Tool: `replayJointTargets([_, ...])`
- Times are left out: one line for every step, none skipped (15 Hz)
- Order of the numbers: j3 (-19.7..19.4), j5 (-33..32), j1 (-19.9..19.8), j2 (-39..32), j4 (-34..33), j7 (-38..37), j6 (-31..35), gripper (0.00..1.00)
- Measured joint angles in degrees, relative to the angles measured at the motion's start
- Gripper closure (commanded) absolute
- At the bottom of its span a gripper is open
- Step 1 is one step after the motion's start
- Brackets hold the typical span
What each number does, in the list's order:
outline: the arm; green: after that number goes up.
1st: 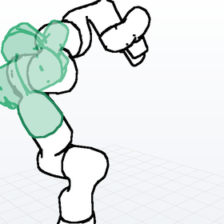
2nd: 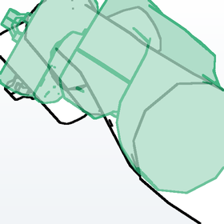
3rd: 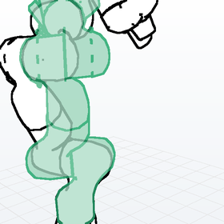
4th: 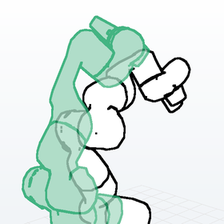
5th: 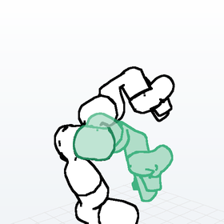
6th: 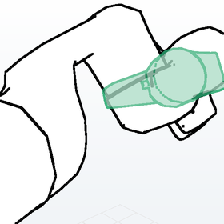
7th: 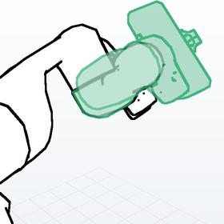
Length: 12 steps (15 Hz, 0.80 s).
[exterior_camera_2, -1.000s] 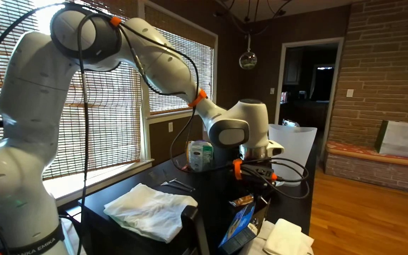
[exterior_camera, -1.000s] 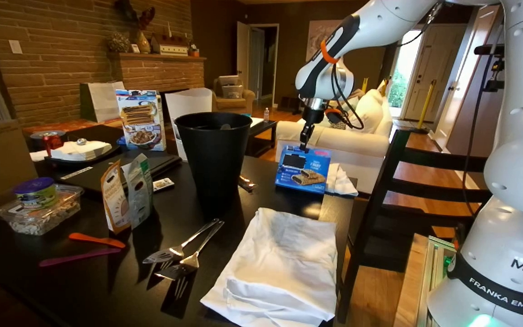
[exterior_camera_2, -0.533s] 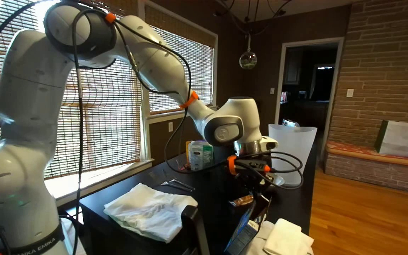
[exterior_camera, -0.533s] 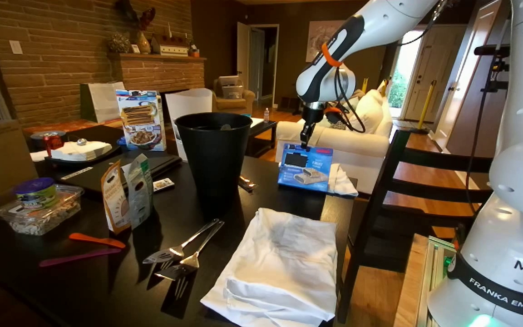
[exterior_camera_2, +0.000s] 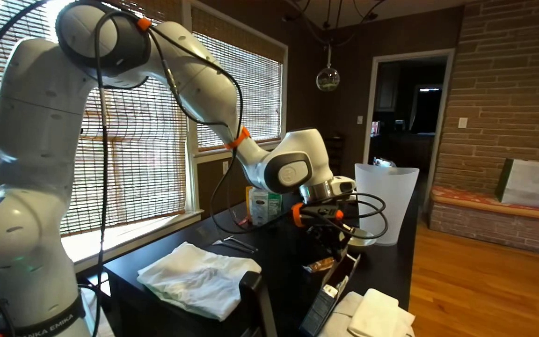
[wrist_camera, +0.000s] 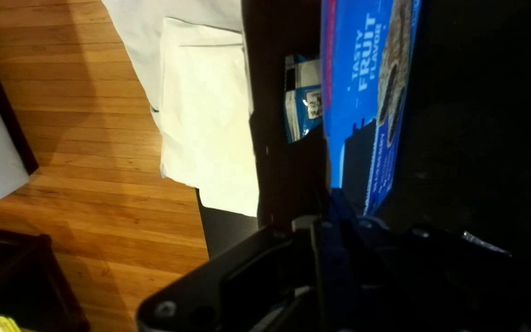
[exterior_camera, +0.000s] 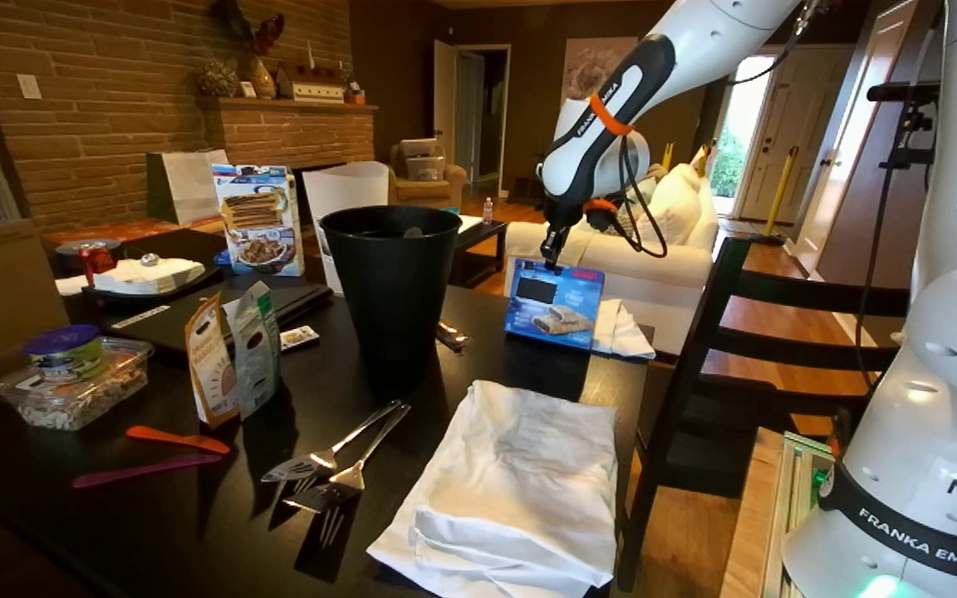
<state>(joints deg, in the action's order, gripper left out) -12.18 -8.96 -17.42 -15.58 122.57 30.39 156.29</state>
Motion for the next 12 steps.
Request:
replayJointTargets([-0.2, -1.4, 0.4, 0.0, 0.5, -1.6, 1.0, 1.00])
replayJointTargets([-0.4, -2.7, 0.7, 0.0, 0.9, -3.1, 1.8, 1.00])
replayJointTargets([-0.7, -3.9, 1.1, 0.0, 1.3, -4.4, 2.7, 1.00])
replayJointTargets([-0.9, -5.1, 1.5, 0.0, 1.7, -5.8, 3.6, 1.00])
replayJointTargets([-1.3, -6.2, 1.9, 0.0, 1.9, -7.1, 4.2, 1.00])
replayJointTargets([-1.7, -7.5, 2.3, 0.0, 2.1, -8.5, 4.8, 1.00])
replayJointTargets([-2.2, -8.8, 2.8, 0.0, 2.2, -9.8, 5.4, 1.00])
replayJointTargets([-2.9, -10.3, 3.4, 0.0, 2.4, -11.3, 6.0, 1.00])
replayJointTargets([-3.7, -12.0, 4.1, 0.0, 2.5, -12.8, 6.6, 1.00])
replayJointTargets([-4.5, -13.7, 4.8, 0.0, 2.6, -14.4, 7.2, 1.00])
replayJointTargets([-5.3, -15.6, 5.6, 0.0, 2.7, -15.9, 7.7, 1.00])
replayJointTargets([-6.3, -17.5, 6.4, 0.0, 2.8, -17.6, 8.1, 1.00])
